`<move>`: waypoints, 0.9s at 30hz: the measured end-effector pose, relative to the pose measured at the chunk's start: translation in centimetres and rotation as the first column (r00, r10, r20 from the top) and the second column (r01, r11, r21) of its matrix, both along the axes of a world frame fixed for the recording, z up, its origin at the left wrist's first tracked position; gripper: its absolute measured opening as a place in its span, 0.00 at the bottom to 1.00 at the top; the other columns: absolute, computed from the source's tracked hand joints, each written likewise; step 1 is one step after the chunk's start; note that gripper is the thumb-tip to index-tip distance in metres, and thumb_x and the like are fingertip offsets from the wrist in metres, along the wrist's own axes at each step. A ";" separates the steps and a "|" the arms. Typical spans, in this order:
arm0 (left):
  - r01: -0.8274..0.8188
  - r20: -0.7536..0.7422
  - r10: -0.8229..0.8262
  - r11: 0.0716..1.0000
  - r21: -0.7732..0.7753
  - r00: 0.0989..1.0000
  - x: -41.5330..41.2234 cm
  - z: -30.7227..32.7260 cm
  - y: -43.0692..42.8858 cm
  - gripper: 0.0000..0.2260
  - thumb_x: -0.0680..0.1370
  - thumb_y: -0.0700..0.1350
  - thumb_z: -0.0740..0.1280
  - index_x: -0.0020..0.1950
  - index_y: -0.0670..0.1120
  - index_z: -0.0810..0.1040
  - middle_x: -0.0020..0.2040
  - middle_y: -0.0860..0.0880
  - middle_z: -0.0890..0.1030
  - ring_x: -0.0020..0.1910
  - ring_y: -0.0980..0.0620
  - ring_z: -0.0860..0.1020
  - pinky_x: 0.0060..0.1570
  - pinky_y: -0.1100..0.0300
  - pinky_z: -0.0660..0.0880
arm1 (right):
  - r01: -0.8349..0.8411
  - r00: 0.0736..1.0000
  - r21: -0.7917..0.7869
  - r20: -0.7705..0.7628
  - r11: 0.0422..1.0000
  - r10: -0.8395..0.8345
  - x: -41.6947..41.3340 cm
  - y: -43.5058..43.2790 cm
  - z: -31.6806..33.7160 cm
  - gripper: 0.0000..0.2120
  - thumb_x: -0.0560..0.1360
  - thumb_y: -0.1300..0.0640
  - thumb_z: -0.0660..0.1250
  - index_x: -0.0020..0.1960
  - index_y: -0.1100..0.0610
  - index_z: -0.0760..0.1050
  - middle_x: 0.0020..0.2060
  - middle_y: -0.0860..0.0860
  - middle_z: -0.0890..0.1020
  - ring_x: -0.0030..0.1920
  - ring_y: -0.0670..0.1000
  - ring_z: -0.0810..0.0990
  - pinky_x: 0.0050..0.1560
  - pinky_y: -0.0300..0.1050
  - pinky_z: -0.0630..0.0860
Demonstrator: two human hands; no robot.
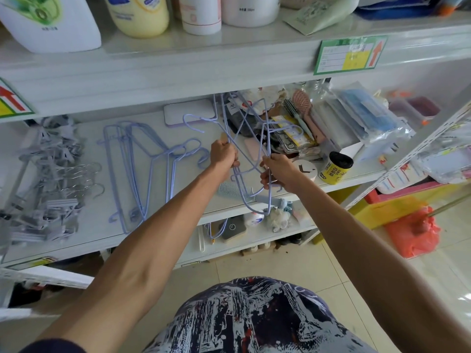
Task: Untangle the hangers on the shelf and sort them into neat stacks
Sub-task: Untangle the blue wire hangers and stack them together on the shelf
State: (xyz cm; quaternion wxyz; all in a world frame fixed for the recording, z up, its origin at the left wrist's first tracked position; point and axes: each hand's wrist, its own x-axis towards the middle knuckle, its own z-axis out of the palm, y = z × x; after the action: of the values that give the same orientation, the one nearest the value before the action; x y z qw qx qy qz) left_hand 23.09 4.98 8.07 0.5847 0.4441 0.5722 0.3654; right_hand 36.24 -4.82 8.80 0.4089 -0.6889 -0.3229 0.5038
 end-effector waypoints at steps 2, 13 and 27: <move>-0.027 0.061 0.031 0.998 -0.055 0.998 0.1 0.0 0.3 0.12 0.80 0.35 0.51 0.39 0.45 0.67 0.26 0.50 0.66 0.18 0.56 0.61 0.18 0.68 0.57 | 0.022 1.000 -0.010 0.019 1.000 -0.022 -0.2 0.0 -0.1 0.11 0.84 0.55 0.55 0.49 0.62 0.70 0.30 0.60 0.75 0.23 0.54 0.76 0.23 0.44 0.74; -0.055 0.245 0.120 0.965 -0.255 0.962 -2.4 1.9 1.3 0.14 0.78 0.37 0.54 0.34 0.47 0.68 0.20 0.55 0.62 0.17 0.56 0.57 0.21 0.69 0.56 | 0.216 0.947 -0.001 0.243 0.976 -0.209 -0.2 0.0 -0.9 0.10 0.82 0.56 0.58 0.43 0.57 0.68 0.31 0.59 0.78 0.23 0.54 0.75 0.24 0.43 0.74; 0.068 0.438 0.056 0.963 -0.262 0.897 -5.8 4.2 -1.2 0.16 0.84 0.38 0.50 0.38 0.42 0.69 0.19 0.55 0.59 0.14 0.60 0.56 0.12 0.68 0.51 | 0.113 0.923 0.014 0.370 0.994 -0.110 -1.9 1.5 -0.4 0.17 0.76 0.51 0.67 0.56 0.61 0.65 0.41 0.59 0.79 0.27 0.54 0.79 0.22 0.42 0.74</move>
State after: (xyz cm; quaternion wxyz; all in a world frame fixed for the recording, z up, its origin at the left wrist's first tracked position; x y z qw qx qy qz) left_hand 17.32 3.76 12.23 0.7553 0.2673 0.4677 0.3733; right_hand 34.33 -3.28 8.41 0.3661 -0.7902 -0.3526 0.3423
